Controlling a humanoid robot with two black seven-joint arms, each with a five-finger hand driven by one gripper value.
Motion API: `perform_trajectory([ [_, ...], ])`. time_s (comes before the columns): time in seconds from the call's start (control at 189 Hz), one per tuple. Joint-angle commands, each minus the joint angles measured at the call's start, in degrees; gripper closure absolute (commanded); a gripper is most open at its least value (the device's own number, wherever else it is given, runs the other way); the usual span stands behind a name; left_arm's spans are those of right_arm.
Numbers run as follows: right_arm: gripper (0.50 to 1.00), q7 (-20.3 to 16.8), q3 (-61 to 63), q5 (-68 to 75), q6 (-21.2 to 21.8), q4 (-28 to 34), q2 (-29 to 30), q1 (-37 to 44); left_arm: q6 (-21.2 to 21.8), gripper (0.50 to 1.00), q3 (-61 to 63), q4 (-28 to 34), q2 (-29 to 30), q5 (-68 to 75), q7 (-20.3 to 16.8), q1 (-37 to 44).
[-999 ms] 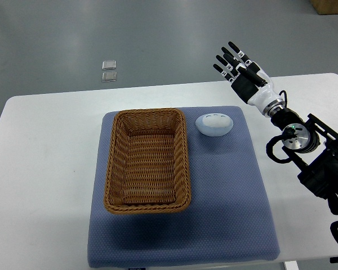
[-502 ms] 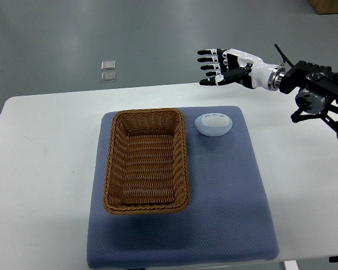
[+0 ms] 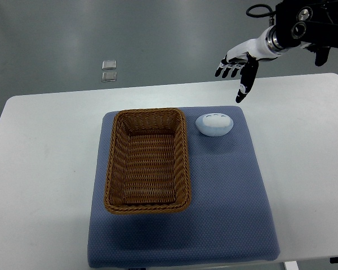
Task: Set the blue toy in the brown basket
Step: 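Lower the right hand onto the pale blue toy and close fingers around it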
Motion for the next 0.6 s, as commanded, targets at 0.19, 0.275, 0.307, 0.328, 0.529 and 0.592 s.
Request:
perform_trajectory([
  [0.19,0.595,1.7,-1.1,4.7,-5.0,1.0,3.0,-0.9,0.1,0.500,-0.1,-0.1,0.0,-0.1,-0.3,0.1],
  [0.275,0.595,2.9,-1.1,4.4,-8.4,0.9,4.8,-3.9,0.1,0.500,-0.3,-0.1,0.0,-0.1,-0.4,0.0],
  [0.307,0.595,3.0,-1.1,4.1,-9.2,0.4,5.7,-4.6,0.1,0.500,-0.3,-0.2,0.0,-0.1,-0.4,0.0],
  [0.328,0.595,3.1,-1.1,4.1,-9.5,0.3,6.0,-4.8,0.1,0.500,-0.3,-0.2,0.0,-0.1,-0.4,0.0],
  [0.529,0.597,3.3,-1.2,0.7,-15.8,-3.8,11.2,-11.1,0.0,0.500,-0.1,-0.3,0.0,-0.1,-0.2,0.1],
  [0.592,0.597,3.3,-1.2,-0.5,-17.1,-4.8,12.0,-12.6,0.0,0.500,-0.2,-0.2,0.0,-0.1,-0.2,0.1],
])
